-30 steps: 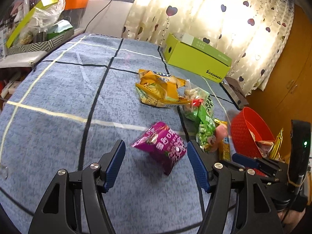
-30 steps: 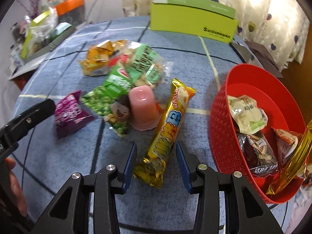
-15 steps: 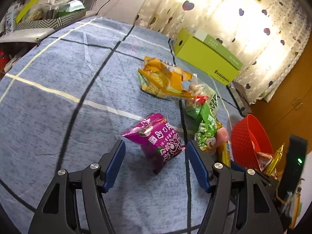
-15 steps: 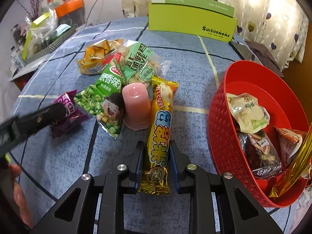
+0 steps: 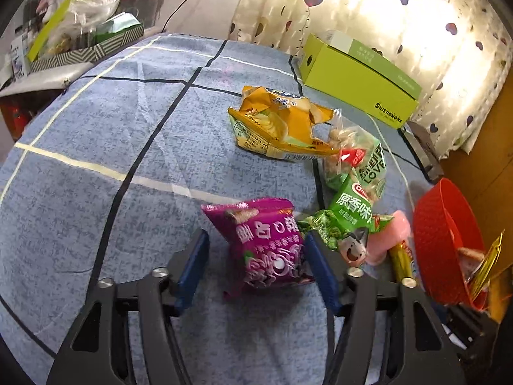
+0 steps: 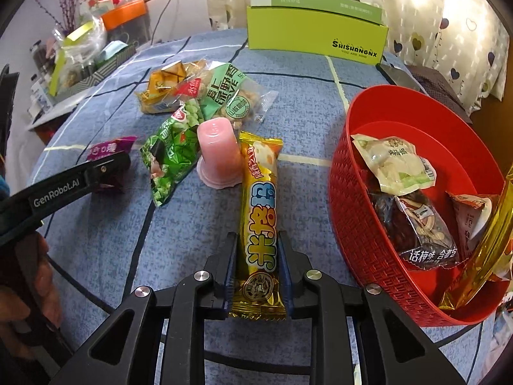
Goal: Organize snacks
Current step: 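Grasp the purple snack bag with the left gripper while the right grasps the yellow bar, then carry the purple bag and yellow bar over the red basket with both grippers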
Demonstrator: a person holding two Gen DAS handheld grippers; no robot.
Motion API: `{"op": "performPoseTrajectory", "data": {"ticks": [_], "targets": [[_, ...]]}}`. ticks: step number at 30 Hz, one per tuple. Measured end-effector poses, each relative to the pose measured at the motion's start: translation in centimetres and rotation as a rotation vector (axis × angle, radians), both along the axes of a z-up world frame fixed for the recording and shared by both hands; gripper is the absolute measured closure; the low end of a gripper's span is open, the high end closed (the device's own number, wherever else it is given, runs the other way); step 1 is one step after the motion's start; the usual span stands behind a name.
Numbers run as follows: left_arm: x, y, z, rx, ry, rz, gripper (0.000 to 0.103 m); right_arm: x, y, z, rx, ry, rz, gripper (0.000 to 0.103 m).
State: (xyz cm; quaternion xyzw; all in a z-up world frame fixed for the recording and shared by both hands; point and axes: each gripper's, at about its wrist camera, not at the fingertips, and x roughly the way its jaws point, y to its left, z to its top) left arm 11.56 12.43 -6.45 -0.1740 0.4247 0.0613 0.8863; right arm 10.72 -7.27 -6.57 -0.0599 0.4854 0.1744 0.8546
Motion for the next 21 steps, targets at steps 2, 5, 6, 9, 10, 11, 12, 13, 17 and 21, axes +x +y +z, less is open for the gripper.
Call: {"op": "performPoseTrajectory", "data": {"ticks": [2,5,6,9,10,11,12,13,17,21], "targets": [[-0.2,0.1,0.0,0.015,0.001,0.004,0.056,0.1,0.1,0.0,-0.001,0.002,0.002,0.082],[-0.6,0.4,0.0,0.017,-0.004,-0.001,0.057,0.4,0.3,0.0,-0.002,0.008,0.012,0.078],[-0.8,0.5,0.1,0.016,-0.007,0.002,0.058,0.5,0.3,0.0,-0.003,0.007,0.012,0.078],[-1.6,0.5,0.2,0.021,-0.01,-0.001,0.059,0.5,0.4,0.0,-0.009,-0.006,0.022,0.082],[-1.9,0.5,0.2,0.021,-0.01,-0.004,0.059,0.4,0.4,0.0,-0.007,-0.006,0.02,0.082],[-2.2,0.4,0.2,0.023,-0.01,-0.007,0.059,0.3,0.3,0.0,-0.008,-0.01,0.021,0.082],[-2.6,0.4,0.2,0.023,-0.01,-0.011,0.059,0.2,0.3,0.0,-0.008,-0.011,0.021,0.082],[-2.8,0.3,0.2,0.022,-0.01,-0.013,0.059,0.1,0.2,0.0,-0.004,-0.012,0.023,0.082],[-3.9,0.3,0.4,0.016,-0.01,-0.017,0.059,-0.7,-0.1,0.3,0.007,-0.02,0.037,0.083],[-4.8,0.2,0.7,0.016,-0.017,-0.022,0.059,-1.6,-0.2,0.8,0.016,-0.03,0.056,0.083]]}}
